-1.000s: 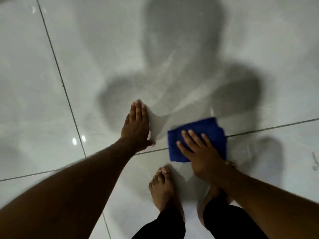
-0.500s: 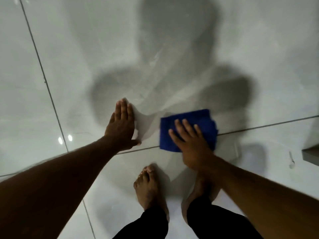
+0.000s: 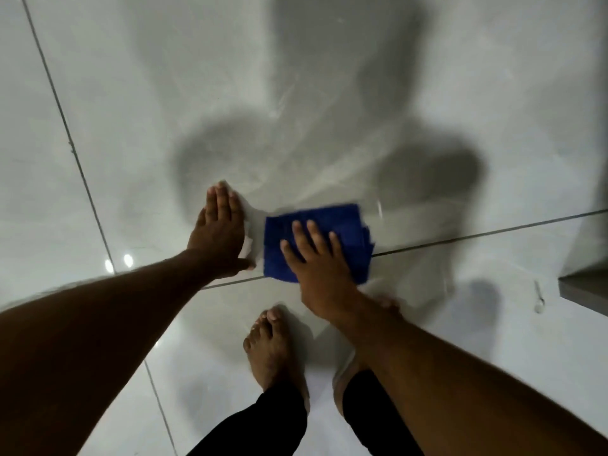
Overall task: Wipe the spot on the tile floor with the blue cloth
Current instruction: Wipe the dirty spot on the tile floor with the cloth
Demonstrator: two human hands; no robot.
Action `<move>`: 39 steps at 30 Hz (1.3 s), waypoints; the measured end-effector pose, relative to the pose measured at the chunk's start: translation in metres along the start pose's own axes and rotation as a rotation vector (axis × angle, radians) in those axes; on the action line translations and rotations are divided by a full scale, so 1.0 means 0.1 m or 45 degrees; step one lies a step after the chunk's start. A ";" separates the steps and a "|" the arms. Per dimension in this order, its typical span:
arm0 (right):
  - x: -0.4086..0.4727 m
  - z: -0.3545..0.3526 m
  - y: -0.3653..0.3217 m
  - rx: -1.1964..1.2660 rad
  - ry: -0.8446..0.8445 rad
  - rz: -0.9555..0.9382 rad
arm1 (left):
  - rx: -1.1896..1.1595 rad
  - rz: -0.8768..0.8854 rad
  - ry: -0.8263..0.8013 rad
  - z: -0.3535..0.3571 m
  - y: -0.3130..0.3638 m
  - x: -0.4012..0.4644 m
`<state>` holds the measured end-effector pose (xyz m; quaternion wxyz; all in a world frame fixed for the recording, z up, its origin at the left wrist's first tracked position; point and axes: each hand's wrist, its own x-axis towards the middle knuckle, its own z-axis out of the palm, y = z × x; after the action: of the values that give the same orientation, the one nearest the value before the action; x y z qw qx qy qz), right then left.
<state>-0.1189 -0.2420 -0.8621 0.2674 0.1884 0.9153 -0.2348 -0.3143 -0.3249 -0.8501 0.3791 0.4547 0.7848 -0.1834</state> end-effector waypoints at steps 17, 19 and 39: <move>-0.15 0.07 0.25 -0.093 0.042 0.004 | -0.055 0.032 0.010 -0.01 0.01 -0.02; -0.59 0.12 0.67 -0.179 -0.004 0.052 | -0.051 0.048 0.024 -0.02 0.01 -0.02; -0.20 -0.10 0.64 -0.175 -0.086 -0.047 | -0.091 -0.037 -0.010 -0.11 0.08 0.00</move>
<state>-0.0774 -0.1890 -0.8640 0.3061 0.1447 0.9231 -0.1823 -0.3120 -0.3135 -0.8424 0.3956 0.4287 0.7958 -0.1625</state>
